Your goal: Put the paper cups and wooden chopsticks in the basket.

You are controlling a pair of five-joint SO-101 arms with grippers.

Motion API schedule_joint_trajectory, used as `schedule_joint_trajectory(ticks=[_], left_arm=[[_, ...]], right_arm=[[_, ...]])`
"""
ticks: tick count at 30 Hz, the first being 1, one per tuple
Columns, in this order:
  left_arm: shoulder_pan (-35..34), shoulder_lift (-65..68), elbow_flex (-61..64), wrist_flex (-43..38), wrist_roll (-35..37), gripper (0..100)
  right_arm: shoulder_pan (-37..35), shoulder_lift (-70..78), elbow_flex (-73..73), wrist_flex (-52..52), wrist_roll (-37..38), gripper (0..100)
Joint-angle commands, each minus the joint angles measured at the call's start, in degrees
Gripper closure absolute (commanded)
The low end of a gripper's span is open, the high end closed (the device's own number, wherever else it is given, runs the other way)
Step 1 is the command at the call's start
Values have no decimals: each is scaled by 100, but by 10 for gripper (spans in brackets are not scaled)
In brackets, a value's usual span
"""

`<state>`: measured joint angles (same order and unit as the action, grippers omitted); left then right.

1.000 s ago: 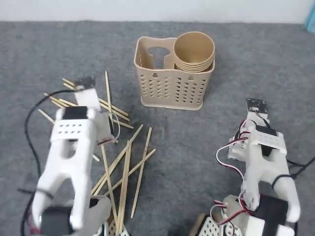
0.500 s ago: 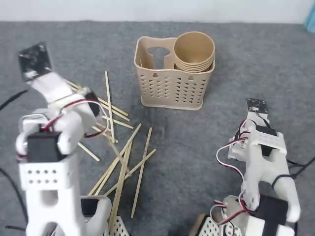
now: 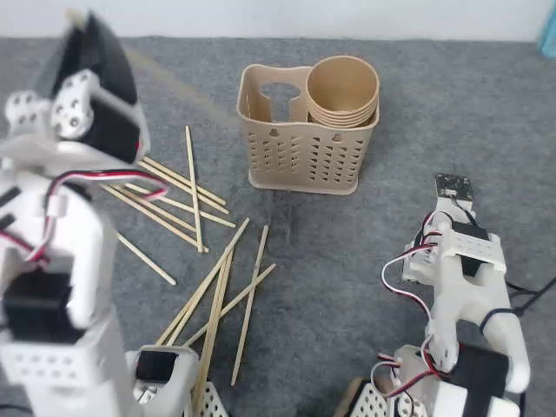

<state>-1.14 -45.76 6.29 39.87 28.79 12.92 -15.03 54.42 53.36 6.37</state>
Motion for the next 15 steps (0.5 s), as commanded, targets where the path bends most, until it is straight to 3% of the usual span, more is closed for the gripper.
schedule_joint_trajectory(ticks=[1, 4, 8, 15], left_arm=[[598, -35, 1007, -2980, -176, 987], [1090, 44, 2079, -4765, -1011, 987], [1424, 545, 2501, -4738, -1934, 988], [1336, 1635, 2448, -4818, -1996, 988]], right_arm=[[-13, -207, -26, -163, -62, 983], [-13, -207, -26, -163, -62, 983], [-13, -207, -26, -171, -53, 983], [-31, -207, -35, -171, -53, 983]])
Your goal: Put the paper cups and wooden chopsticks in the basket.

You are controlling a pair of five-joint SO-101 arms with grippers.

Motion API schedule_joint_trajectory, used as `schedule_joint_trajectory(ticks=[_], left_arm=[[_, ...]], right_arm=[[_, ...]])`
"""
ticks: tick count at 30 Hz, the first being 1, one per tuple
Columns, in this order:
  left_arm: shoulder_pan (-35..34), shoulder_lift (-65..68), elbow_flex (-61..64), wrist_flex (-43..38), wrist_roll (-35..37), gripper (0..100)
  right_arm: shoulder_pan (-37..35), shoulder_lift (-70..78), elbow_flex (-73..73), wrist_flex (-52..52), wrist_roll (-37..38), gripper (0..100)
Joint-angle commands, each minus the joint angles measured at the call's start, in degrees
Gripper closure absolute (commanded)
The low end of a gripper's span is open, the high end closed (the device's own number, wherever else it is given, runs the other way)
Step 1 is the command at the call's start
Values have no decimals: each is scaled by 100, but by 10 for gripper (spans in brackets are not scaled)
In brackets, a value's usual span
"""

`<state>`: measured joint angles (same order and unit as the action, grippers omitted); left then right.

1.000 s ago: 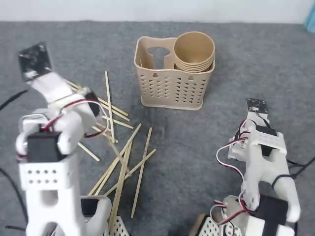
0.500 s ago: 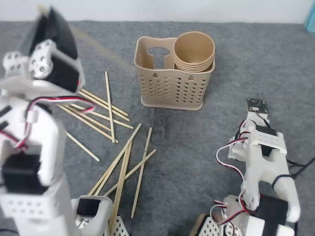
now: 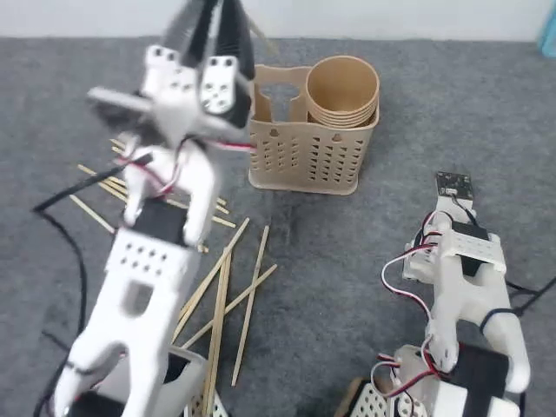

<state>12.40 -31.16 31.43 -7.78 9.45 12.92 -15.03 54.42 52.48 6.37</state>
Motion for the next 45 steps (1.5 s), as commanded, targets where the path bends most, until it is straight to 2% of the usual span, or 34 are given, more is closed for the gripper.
schedule_joint_trajectory(ticks=[1, 8, 12, 16, 19, 22, 25, 27, 33, 39, 45], left_arm=[[-18, 237, -110, 79, -62, 988], [149, 580, -163, 1099, -62, 988], [316, 949, -136, 1363, -62, 988], [475, 1547, -154, 1275, -70, 976], [466, 1749, -171, 1160, -70, 897], [440, 1714, -180, 1327, -62, 742], [440, 1363, -295, 2119, -62, 618], [440, 993, -426, 2655, -62, 600], [158, -360, -857, 4281, -62, 645], [-440, -1345, -971, 6277, -62, 784], [-1248, -1336, -796, 7965, -62, 961]], right_arm=[[-31, -207, -35, -84, -53, 983], [-40, -207, -35, -84, 202, 983], [-40, -207, -35, -84, 220, 983], [-40, -207, -35, -84, 220, 983], [-40, -207, -35, -84, 220, 983], [-31, -207, -35, -84, 229, 983], [-31, -207, -35, -84, 229, 983], [-40, -207, -35, -84, 237, 983], [-31, -207, -35, -84, 237, 983], [-31, -207, -26, -84, 237, 983], [-31, -207, -26, -84, 211, 983]])
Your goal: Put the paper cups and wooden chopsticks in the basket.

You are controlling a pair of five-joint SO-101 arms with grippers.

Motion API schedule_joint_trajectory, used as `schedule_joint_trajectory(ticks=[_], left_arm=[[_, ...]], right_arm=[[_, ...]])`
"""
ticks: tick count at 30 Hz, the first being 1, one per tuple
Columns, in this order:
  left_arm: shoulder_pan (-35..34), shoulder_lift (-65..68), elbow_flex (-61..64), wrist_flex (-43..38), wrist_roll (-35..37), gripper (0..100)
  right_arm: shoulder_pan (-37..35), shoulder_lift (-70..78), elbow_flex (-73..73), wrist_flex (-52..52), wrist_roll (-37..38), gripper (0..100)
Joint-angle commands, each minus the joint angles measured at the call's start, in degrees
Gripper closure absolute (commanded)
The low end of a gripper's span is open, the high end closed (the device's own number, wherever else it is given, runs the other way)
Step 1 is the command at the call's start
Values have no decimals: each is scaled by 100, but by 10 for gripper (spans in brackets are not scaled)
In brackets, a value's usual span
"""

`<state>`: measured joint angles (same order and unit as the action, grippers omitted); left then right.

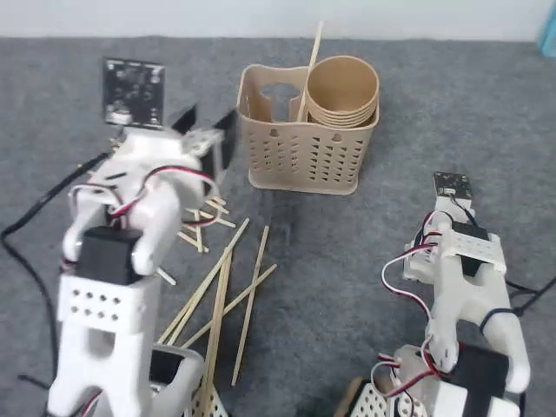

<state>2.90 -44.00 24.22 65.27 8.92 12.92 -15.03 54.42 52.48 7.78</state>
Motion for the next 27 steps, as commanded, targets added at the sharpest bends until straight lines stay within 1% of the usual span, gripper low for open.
schedule_joint_trajectory(ticks=[1, 3, 5, 7, 10, 13, 16, 19, 23, 27], left_arm=[[-369, 9, 31, 844, -9, 987], [-422, 114, 330, 1046, -18, 987], [-369, 176, 734, 1064, -35, 978], [-105, 202, 1191, 923, -62, 969], [325, 193, 1965, 413, -62, 933], [571, 237, 2712, -316, -53, 873], [712, 246, 3398, -1037, -53, 829], [730, 325, 3881, -1556, -26, 824], [686, 976, 3846, -1697, -35, 823], [677, 2127, 3187, -1688, -18, 823]], right_arm=[[-31, -207, -26, -84, 70, 983], [-31, -207, -26, -84, 62, 983], [-31, -207, -26, -84, 53, 983], [-31, -207, -26, -84, 53, 983], [-31, -207, -26, -84, 26, 983], [-22, -207, -26, -84, 26, 983], [-22, -207, -26, -84, 26, 983], [-22, -207, -26, -84, 26, 983], [-40, -207, -26, -84, 26, 983], [-40, -207, -26, -84, 26, 983]])
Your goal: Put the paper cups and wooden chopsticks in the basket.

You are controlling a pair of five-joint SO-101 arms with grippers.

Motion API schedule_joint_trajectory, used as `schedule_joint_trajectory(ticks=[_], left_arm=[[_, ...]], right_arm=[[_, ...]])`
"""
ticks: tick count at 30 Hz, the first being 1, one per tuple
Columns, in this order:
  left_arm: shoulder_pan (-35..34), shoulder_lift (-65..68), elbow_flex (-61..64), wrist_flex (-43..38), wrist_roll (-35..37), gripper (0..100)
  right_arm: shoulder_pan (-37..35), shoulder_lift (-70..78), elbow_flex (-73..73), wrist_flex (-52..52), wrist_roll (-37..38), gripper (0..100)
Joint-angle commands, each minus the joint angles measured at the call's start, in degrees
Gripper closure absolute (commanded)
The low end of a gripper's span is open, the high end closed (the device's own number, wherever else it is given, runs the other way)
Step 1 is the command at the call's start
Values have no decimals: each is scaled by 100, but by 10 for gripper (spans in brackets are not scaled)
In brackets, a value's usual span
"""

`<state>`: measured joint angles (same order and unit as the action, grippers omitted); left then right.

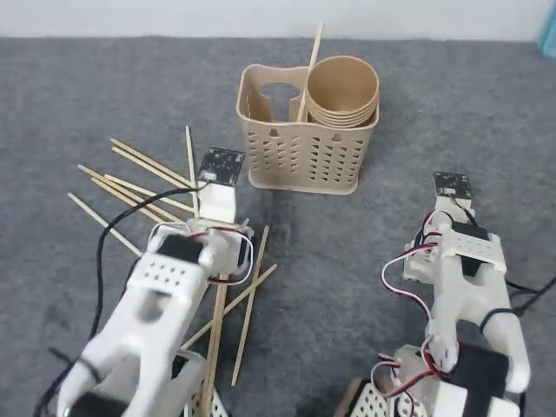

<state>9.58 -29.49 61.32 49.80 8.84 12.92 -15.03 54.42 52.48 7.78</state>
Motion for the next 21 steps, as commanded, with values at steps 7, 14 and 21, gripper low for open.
schedule_joint_trajectory(ticks=[7, 14, 21], left_arm=[[-123, 2602, -1727, -123, -9, 823], [-97, 3086, -1956, -141, -18, 856], [-97, 2804, -1930, -97, -9, 986]], right_arm=[[-22, -207, -26, -84, 26, 983], [-22, -207, -26, -84, 44, 983], [-22, -207, -26, -84, 44, 983]])
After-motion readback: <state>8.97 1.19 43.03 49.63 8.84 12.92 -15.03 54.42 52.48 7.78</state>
